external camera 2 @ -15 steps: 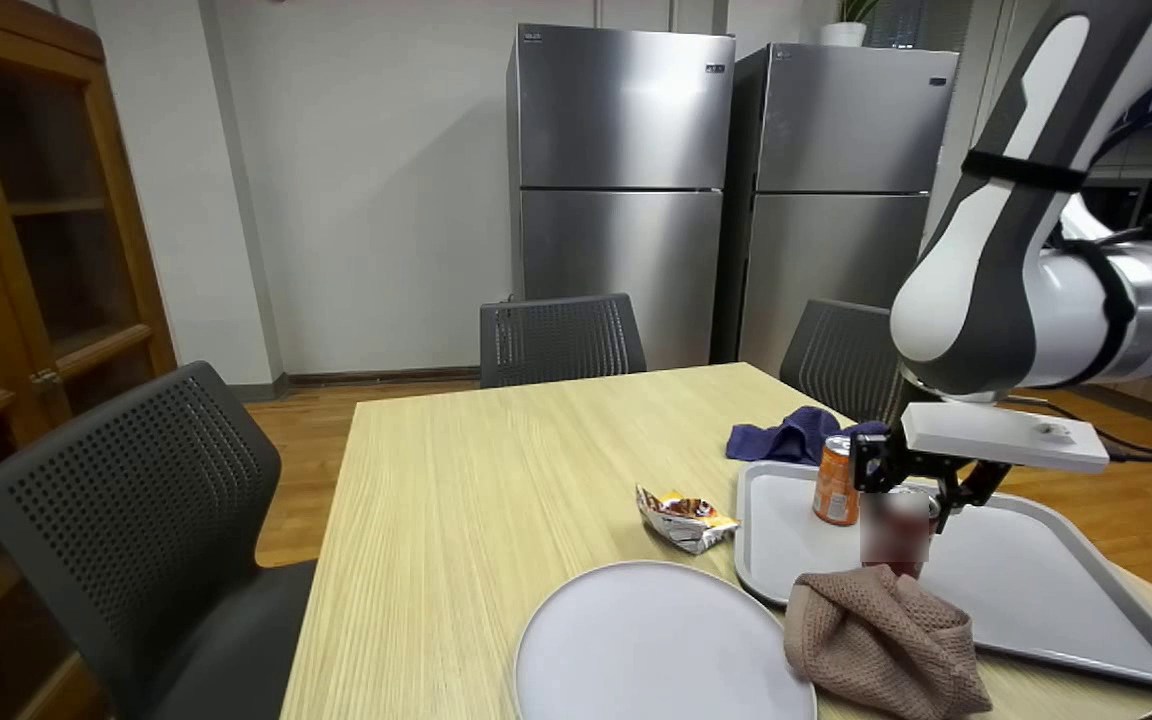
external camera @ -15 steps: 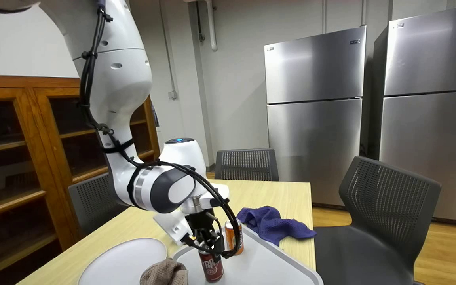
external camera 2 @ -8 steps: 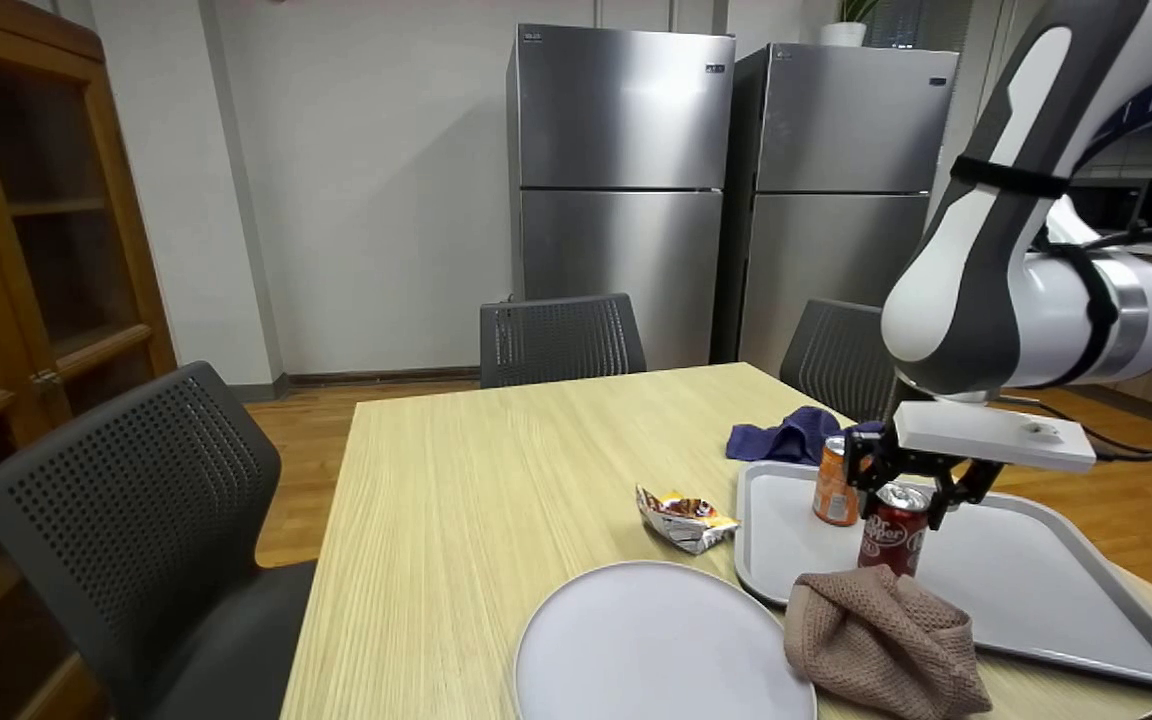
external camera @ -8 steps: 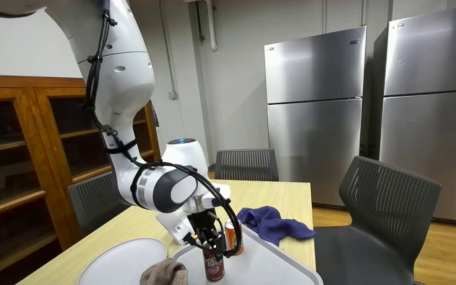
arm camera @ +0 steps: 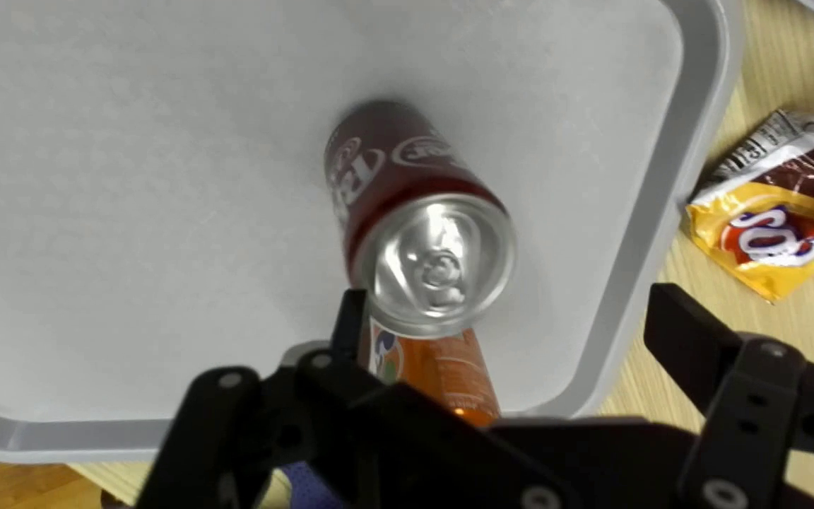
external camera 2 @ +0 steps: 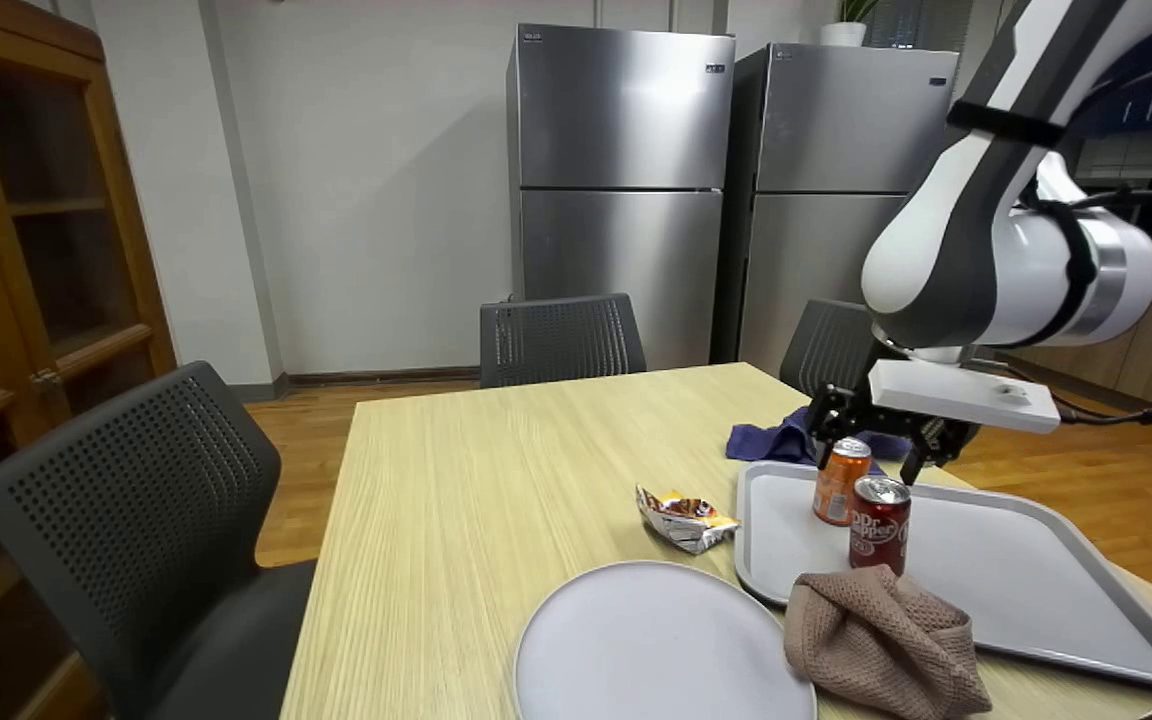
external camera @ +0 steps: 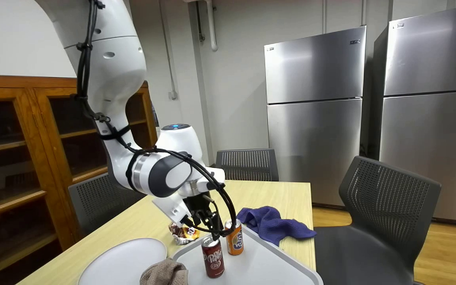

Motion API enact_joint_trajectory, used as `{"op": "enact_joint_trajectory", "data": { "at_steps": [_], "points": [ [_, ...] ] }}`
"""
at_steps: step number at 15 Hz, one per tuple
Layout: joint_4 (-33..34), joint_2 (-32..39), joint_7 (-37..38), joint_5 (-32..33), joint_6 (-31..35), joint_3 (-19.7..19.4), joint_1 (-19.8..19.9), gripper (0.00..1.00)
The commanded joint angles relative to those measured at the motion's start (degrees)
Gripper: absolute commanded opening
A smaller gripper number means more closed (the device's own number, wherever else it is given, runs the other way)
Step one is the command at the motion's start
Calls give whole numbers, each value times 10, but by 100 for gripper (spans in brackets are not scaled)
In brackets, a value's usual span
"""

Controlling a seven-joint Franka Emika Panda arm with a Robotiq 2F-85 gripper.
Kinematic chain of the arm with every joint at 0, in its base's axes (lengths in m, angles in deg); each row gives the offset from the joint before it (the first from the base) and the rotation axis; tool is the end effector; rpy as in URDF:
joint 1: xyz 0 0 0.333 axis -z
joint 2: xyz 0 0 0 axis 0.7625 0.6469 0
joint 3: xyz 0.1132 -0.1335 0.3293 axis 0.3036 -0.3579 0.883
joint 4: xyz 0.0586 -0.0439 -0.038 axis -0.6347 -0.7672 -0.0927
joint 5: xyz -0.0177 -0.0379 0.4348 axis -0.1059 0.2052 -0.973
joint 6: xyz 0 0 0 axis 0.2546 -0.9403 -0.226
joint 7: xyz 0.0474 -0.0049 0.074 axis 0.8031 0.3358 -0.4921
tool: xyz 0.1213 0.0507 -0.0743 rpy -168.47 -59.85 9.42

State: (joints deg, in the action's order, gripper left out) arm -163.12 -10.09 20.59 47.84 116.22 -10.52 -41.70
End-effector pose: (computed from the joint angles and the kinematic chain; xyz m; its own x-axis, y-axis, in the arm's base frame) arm 0.4925 -0.0708 0.1392 0.8753 -0.4360 0.2091 -0.4293 -0.8997 -0.0791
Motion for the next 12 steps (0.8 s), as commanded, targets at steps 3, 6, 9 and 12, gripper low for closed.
{"op": "enact_joint_trajectory", "data": {
  "at_steps": [3,6,9,12],
  "points": [
    [-13,-67,-46,-23,-27,64,56,100],
    [-15,-90,-60,-32,-39,101,85,100],
    [-21,-114,-83,-26,-67,123,101,100],
    [-32,-143,-103,-7,-107,111,90,100]
  ]
}}
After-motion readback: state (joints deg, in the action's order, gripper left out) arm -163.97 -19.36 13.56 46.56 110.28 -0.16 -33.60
